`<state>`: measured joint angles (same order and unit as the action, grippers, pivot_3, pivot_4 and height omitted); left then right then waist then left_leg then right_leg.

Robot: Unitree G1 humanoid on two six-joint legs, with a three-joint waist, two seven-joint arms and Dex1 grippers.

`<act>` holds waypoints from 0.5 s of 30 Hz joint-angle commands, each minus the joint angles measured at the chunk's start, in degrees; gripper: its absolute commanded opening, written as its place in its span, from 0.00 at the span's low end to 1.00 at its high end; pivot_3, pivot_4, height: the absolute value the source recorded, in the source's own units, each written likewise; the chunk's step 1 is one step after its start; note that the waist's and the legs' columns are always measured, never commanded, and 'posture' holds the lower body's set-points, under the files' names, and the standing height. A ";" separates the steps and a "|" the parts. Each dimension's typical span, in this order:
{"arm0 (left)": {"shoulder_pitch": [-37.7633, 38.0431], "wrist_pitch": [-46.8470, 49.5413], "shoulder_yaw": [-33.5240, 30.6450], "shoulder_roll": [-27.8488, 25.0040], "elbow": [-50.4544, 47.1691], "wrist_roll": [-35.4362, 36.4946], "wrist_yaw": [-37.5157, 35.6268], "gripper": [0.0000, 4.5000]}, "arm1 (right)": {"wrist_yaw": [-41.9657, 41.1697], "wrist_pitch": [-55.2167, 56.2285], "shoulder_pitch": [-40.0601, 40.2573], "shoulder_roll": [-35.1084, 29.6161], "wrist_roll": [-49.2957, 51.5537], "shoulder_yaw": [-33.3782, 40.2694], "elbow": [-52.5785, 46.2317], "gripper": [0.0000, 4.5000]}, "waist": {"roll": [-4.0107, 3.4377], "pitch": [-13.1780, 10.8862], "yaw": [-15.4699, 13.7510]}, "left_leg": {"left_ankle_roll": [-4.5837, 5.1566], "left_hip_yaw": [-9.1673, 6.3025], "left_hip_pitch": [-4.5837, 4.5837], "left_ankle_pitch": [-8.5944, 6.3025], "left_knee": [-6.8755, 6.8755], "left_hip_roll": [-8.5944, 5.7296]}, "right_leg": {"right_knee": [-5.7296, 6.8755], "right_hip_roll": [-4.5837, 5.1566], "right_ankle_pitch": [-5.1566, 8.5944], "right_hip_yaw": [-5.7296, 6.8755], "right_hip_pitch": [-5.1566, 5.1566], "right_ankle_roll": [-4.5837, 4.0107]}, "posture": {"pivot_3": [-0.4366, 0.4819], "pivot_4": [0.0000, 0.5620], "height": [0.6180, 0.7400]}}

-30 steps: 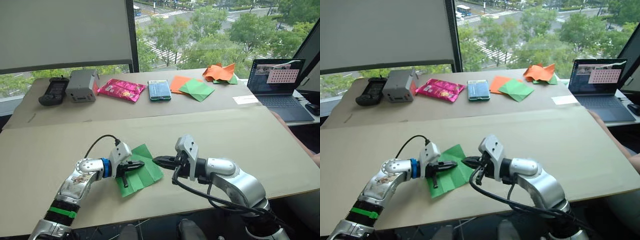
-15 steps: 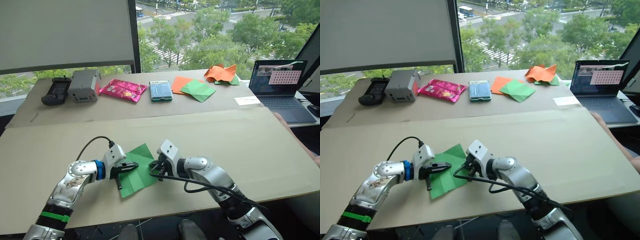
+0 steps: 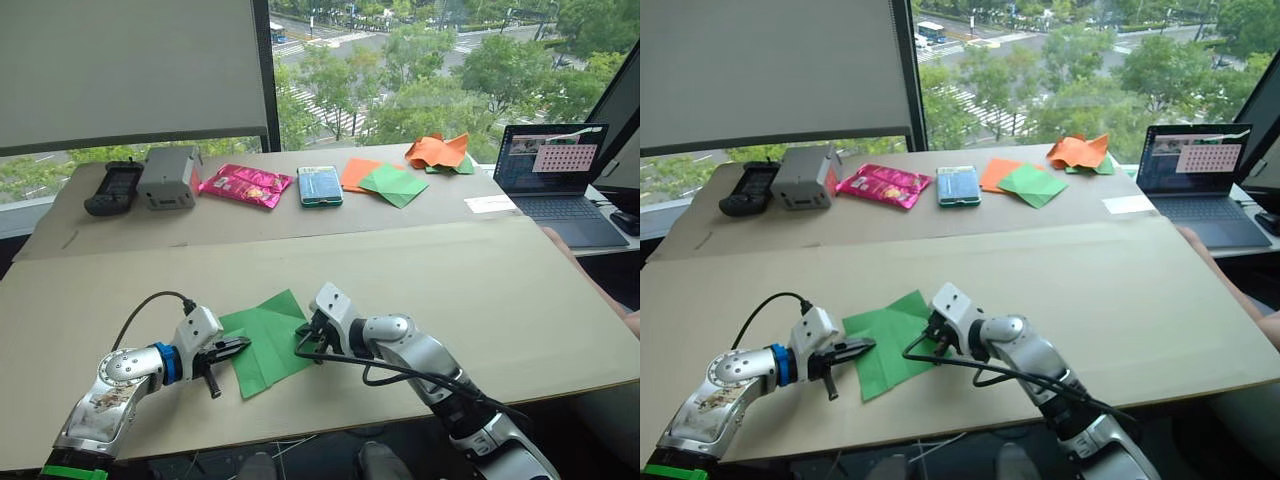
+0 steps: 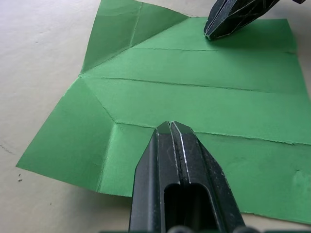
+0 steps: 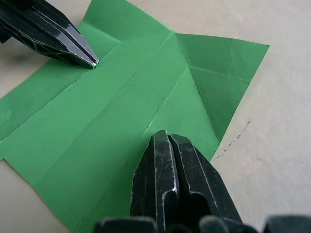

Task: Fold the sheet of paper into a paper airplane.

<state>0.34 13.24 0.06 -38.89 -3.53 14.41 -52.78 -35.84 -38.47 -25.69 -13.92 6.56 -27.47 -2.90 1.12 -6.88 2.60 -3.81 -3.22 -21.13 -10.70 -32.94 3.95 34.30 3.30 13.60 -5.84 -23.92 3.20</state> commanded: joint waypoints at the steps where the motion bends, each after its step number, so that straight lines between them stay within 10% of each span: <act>1: 0.66 0.78 1.94 0.14 1.48 -2.54 1.13 0.00 | 1.72 0.54 -0.92 1.89 0.78 3.81 0.48 0.14 | -0.02 0.00 -0.06 | 0.00 0.00 0.00 0.00 0.00 0.00 | 0.00 0.00 0.00 0.00 -0.01 0.00 | 0.48 0.27 0.88; 7: 1.06 -0.06 2.53 0.02 1.81 -3.37 1.21 0.00 | 4.80 1.19 -4.46 5.13 1.17 9.27 4.94 0.59 | -0.08 -0.01 -0.14 | 0.02 0.02 -0.07 0.01 -0.03 -0.01 | 0.00 0.01 0.00 0.00 -0.03 0.00 | 0.48 0.27 0.88; 15: 1.17 0.03 2.62 0.07 1.20 -3.37 1.72 0.00 | 4.48 4.51 -7.03 8.95 1.19 9.84 12.34 0.59 | -0.22 0.06 -0.06 | 0.15 0.02 -0.07 0.10 -0.02 -0.01 | 0.04 0.01 0.00 0.00 0.00 0.00 | 0.48 0.27 0.88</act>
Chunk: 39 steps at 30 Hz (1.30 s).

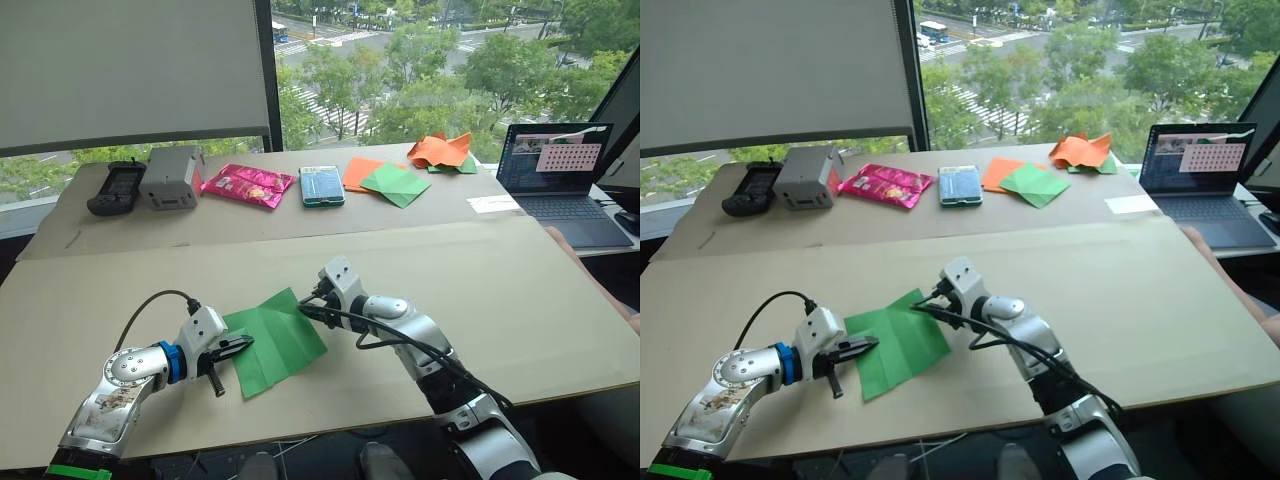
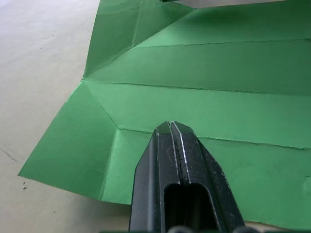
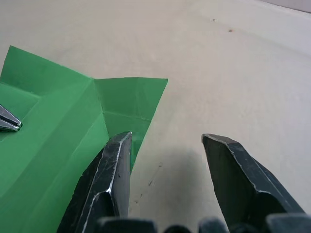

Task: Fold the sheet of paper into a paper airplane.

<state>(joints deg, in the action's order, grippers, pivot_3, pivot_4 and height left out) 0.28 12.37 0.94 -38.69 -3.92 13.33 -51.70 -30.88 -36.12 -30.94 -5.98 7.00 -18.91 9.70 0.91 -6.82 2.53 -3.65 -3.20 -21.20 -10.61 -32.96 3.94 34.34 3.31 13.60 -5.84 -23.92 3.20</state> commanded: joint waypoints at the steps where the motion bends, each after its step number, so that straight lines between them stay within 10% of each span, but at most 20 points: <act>1: 1.24 0.86 1.74 -0.15 1.56 -2.30 0.69 0.00 | -0.80 2.01 -1.82 1.37 0.97 1.32 -0.19 0.59 | -0.02 0.00 0.02 | 0.01 0.00 -0.01 0.00 0.00 0.00 | 0.00 0.00 0.00 0.00 0.00 0.00 | 0.48 0.27 0.88; 4: 1.34 0.89 1.45 -0.54 1.25 -2.11 0.62 0.00 | -0.39 2.02 -2.06 2.47 0.85 1.54 1.20 0.59 | -0.01 0.00 0.04 | 0.01 -0.01 -0.01 0.01 0.00 0.00 | 0.00 0.00 0.00 0.00 0.00 0.00 | 0.48 0.27 0.88; 13: 1.37 0.57 1.31 -1.35 1.12 -2.12 0.12 0.00 | -1.08 2.24 -1.56 3.14 1.11 2.13 1.48 0.01 | -0.02 0.00 0.17 | -0.01 -0.01 0.01 0.00 0.01 0.00 | 0.02 0.00 0.00 0.00 -0.01 0.00 | 0.48 0.27 0.88; 39: -14.51 -4.59 7.22 -4.51 8.52 -2.78 -15.28 0.00 | 3.90 15.09 13.67 -7.93 -13.26 -8.27 -27.30 0.01 | 0.28 -0.20 0.09 | -0.14 0.00 -0.20 -0.08 0.02 0.00 | -0.15 0.00 0.00 0.00 -0.22 0.00 | 0.48 0.27 0.88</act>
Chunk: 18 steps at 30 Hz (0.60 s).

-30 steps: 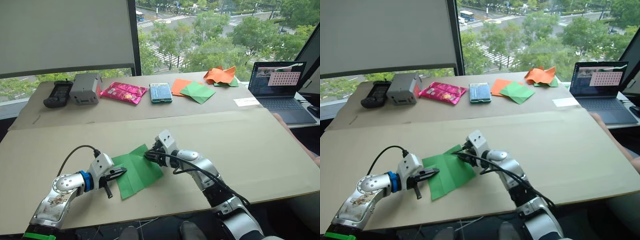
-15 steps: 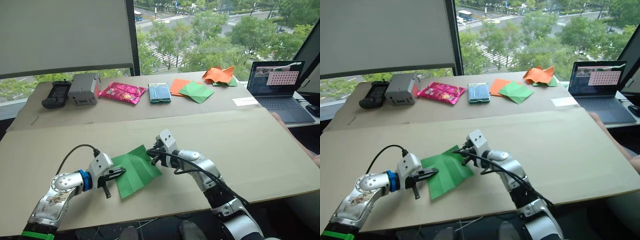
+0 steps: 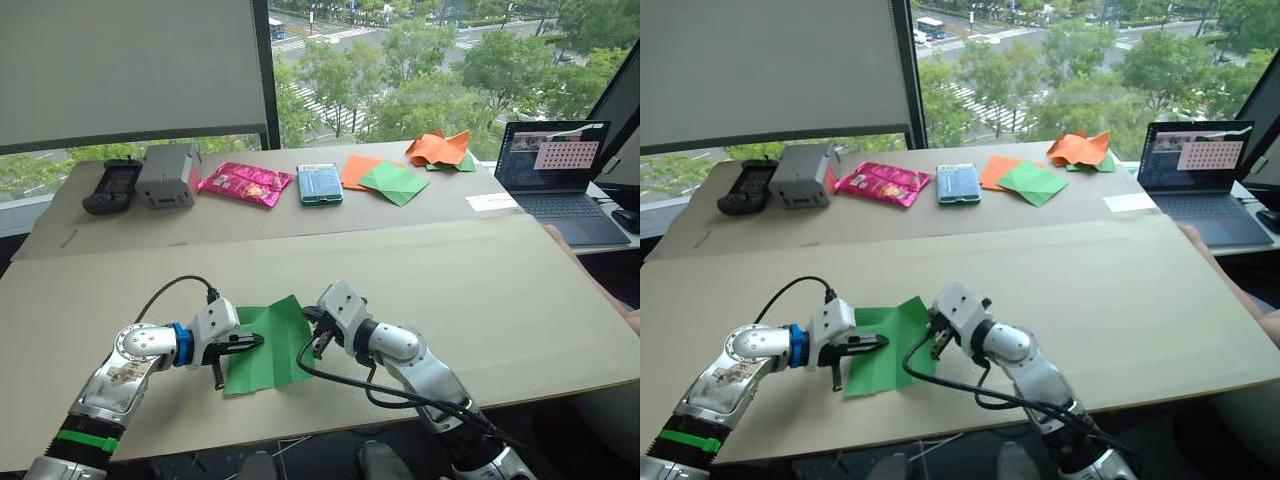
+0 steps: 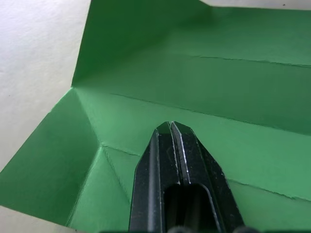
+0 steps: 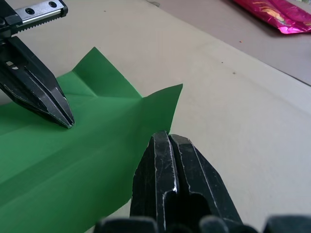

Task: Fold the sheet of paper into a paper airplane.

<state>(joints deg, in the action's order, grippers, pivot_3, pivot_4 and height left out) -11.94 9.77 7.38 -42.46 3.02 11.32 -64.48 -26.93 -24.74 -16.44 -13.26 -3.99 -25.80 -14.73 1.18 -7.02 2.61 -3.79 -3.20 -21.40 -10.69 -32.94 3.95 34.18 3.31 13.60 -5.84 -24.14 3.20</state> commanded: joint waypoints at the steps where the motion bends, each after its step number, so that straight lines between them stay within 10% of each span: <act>1: -3.01 -2.33 1.23 -0.74 2.34 -1.03 -3.19 0.00 | -0.53 4.18 -1.16 -1.08 -2.87 -1.91 -2.60 0.01 | 0.01 0.00 -0.01 | 0.00 0.00 0.00 0.00 0.00 0.00 | 0.00 0.00 0.00 0.00 0.00 0.00 | 0.48 0.27 0.88; 18: -7.25 -6.79 2.87 0.10 10.48 -3.49 -5.91 0.00 | -12.29 -0.72 -7.25 -6.30 -9.39 -9.32 2.02 0.01 | 0.08 0.03 -0.12 | 0.42 0.01 0.01 0.26 -0.01 0.00 | 0.06 -0.01 0.00 0.00 0.10 0.00 | 0.48 0.27 0.88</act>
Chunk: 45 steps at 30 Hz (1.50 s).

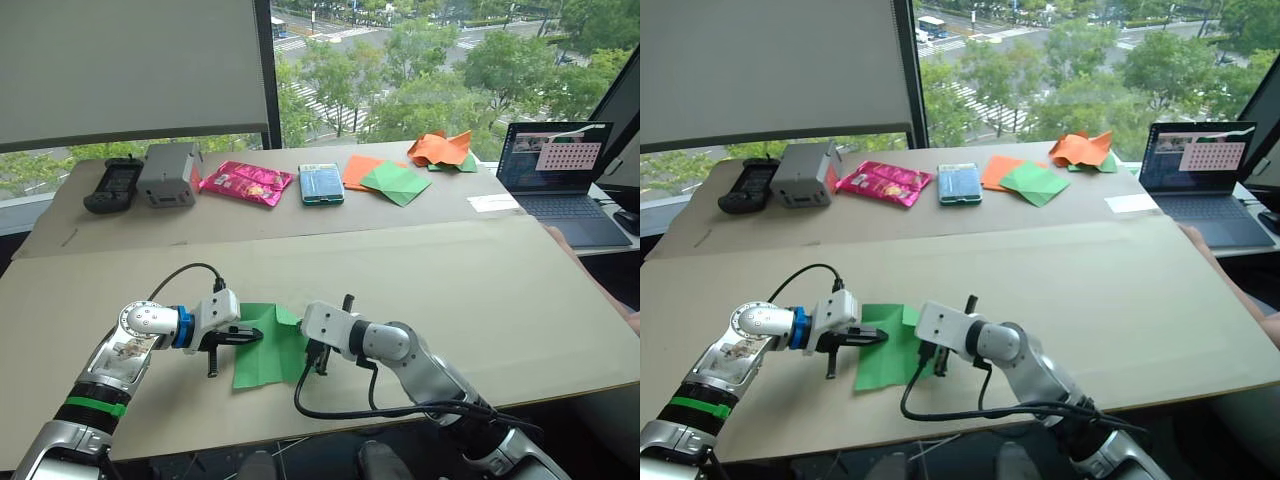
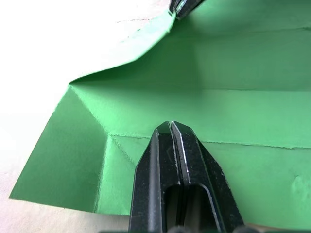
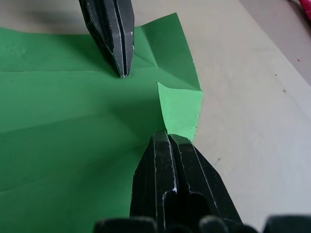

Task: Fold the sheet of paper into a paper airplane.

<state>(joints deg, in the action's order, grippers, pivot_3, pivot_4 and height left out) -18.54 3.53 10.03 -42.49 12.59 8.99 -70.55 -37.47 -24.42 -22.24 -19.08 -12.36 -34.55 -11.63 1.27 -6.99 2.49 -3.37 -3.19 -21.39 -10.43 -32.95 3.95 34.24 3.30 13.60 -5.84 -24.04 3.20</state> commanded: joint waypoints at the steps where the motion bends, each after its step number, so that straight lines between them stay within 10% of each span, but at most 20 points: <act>1: -0.84 -0.52 0.16 0.28 1.09 -1.17 0.35 0.00 | -2.13 -1.57 -1.38 -0.42 -0.85 -0.50 -1.10 0.01 | 0.00 0.00 -0.02 | 0.00 0.00 0.00 0.00 0.00 0.00 | 0.00 0.00 0.00 0.00 0.00 0.00 | 0.48 0.27 0.88; 12: -9.90 7.40 -2.62 5.85 3.46 3.96 1.12 0.00 | -3.02 -3.75 -1.14 0.63 -1.34 -0.34 -0.01 0.01 | 0.09 0.04 -0.35 | 0.03 -0.02 -0.34 0.02 -0.19 -0.01 | 0.14 -0.05 -0.04 0.00 0.10 0.07 | 0.48 0.27 0.88; 45: -15.54 -6.32 4.46 12.51 23.88 -9.58 3.62 0.00 | -4.55 -2.61 -1.10 -1.02 -3.25 -1.08 -0.56 0.01 | 0.10 0.07 -0.22 | 0.05 -0.08 0.24 0.03 -0.42 -0.01 | 0.62 -0.08 -0.04 0.00 0.77 0.11 | 0.48 0.27 0.88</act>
<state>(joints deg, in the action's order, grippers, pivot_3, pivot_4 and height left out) -35.03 -2.75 12.74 -29.39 34.80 1.66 -66.90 -41.39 -27.84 -22.88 -19.79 -15.08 -35.40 -11.52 1.37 -6.92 2.28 -3.33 -3.27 -21.14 -10.41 -33.37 3.93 34.84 3.22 13.56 -5.83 -23.26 3.31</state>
